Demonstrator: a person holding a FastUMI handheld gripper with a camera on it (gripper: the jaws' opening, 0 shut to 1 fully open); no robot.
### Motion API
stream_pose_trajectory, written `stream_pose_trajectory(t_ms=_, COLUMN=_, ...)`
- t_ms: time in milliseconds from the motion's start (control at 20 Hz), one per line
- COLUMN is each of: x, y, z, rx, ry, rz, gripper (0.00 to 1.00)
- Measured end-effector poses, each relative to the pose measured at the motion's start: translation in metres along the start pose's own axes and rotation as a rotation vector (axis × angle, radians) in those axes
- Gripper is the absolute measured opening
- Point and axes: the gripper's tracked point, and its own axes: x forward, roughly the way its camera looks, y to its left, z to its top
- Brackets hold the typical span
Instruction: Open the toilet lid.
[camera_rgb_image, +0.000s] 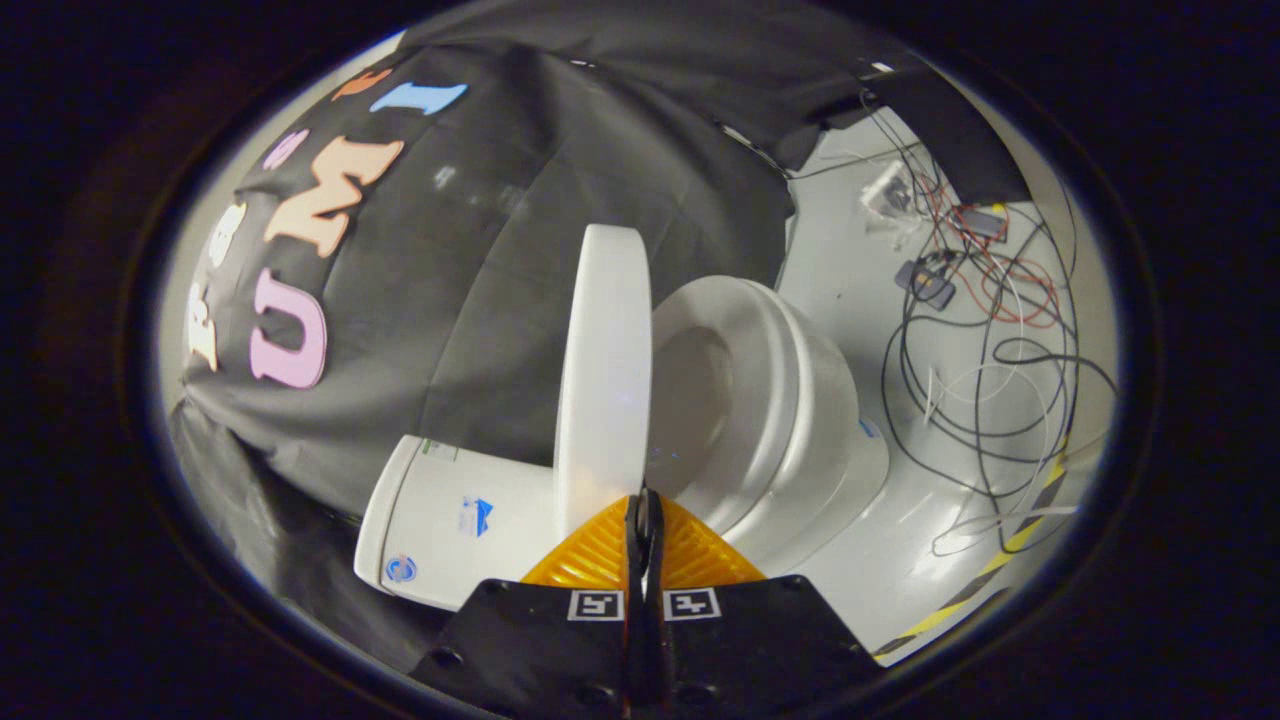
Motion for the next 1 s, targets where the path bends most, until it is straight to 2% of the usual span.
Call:
stream_pose_trajectory(t_ms=350, x=-0.013, y=0.043, z=0.008, rx=-0.009, ry=-0.041, rz=0.019, gripper=0.00)
stream_pose_trajectory(t_ms=600, x=-0.020, y=0.084, z=0.008, rx=-0.093, ry=-0.044, rz=0.004, gripper=0.00)
stream_pose_trajectory(t_ms=1000, x=-0.024, y=0.110, z=0.004, rx=-0.174, ry=-0.038, rz=-0.029, gripper=0.00)
